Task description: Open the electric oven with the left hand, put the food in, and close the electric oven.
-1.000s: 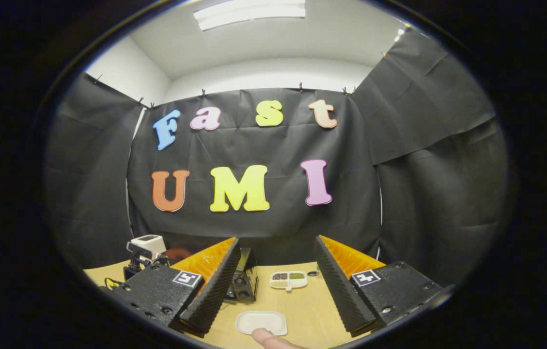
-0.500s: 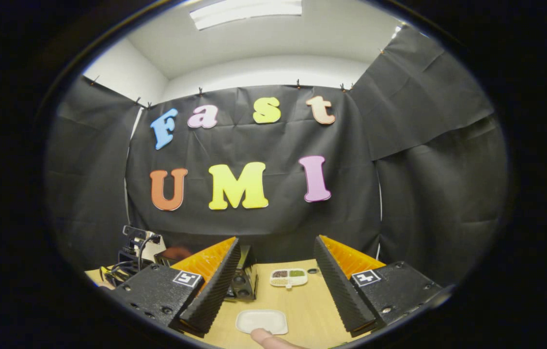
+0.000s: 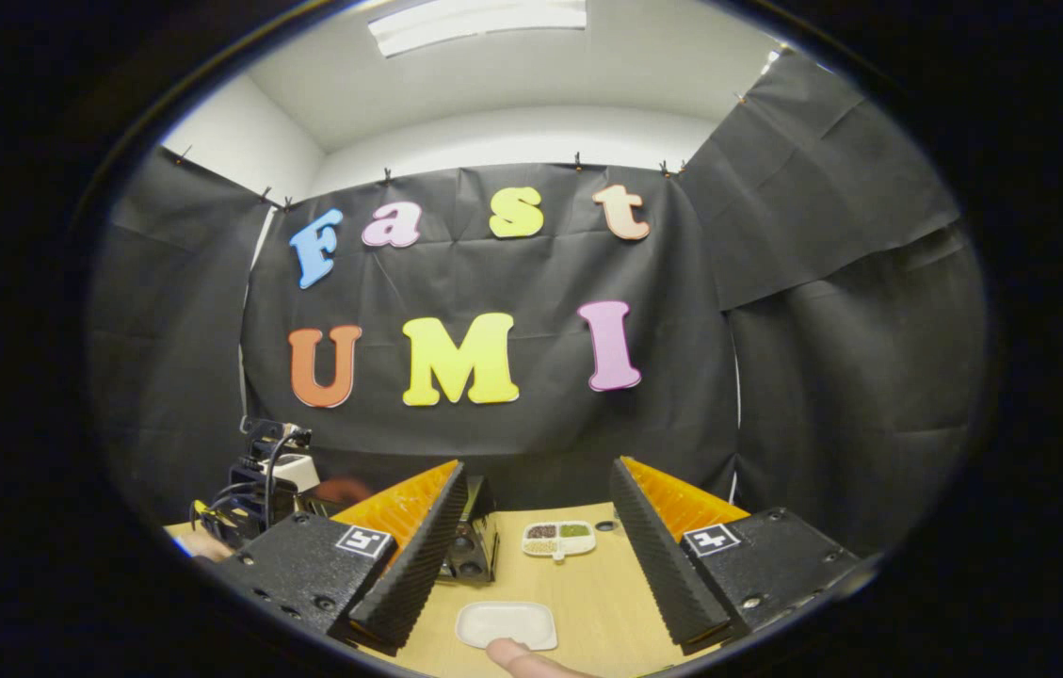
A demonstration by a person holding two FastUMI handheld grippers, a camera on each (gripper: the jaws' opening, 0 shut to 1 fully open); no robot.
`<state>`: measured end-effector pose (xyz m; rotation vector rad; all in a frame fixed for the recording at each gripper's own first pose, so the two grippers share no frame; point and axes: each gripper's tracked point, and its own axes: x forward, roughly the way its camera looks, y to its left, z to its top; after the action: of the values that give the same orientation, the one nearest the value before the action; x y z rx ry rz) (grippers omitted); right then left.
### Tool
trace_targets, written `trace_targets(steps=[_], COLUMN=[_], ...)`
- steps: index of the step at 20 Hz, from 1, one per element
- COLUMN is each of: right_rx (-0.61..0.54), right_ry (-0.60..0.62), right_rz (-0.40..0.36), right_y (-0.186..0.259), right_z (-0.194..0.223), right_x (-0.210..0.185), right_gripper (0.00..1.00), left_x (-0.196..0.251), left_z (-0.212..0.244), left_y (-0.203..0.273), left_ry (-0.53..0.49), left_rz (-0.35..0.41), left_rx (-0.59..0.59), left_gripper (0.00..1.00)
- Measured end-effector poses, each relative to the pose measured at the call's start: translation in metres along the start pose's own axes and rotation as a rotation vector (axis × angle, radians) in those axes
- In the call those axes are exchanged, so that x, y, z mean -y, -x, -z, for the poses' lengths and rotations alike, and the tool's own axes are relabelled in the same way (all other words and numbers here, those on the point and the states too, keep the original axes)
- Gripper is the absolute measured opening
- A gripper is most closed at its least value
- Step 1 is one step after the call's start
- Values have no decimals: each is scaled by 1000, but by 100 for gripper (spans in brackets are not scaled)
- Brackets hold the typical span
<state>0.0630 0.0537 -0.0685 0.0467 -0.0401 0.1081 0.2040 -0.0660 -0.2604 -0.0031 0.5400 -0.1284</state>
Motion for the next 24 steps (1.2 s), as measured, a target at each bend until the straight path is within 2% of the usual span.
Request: trace_targets(steps=[6, 7, 8, 14, 19, 24], right_rx=[-34, -40, -44, -63, -52, -35], right_ry=[-20, -25, -29, -31, -11, 18], right_rz=[8, 12, 14, 10, 10, -11], right_y=[-10, -12, -13, -11, -5, 13], right_z=[12, 14, 15, 16, 9, -2], right_x=[6, 8, 9, 8, 5, -7], right_gripper=[94, 98, 94, 94, 94, 94], left_x=[-4, -4, -5, -9, -9, -14], left_z=[-7, -7, -7, -10, -26, -61], left_y=[-11, -12, -12, -3, 28, 86], left_ry=[3, 0, 1, 4, -9, 1], left_rz=[-13, -14, -15, -21, -27, -46], left_rx=[23, 24, 21, 35, 97, 226], left_gripper=[97, 97, 97, 97, 97, 98])
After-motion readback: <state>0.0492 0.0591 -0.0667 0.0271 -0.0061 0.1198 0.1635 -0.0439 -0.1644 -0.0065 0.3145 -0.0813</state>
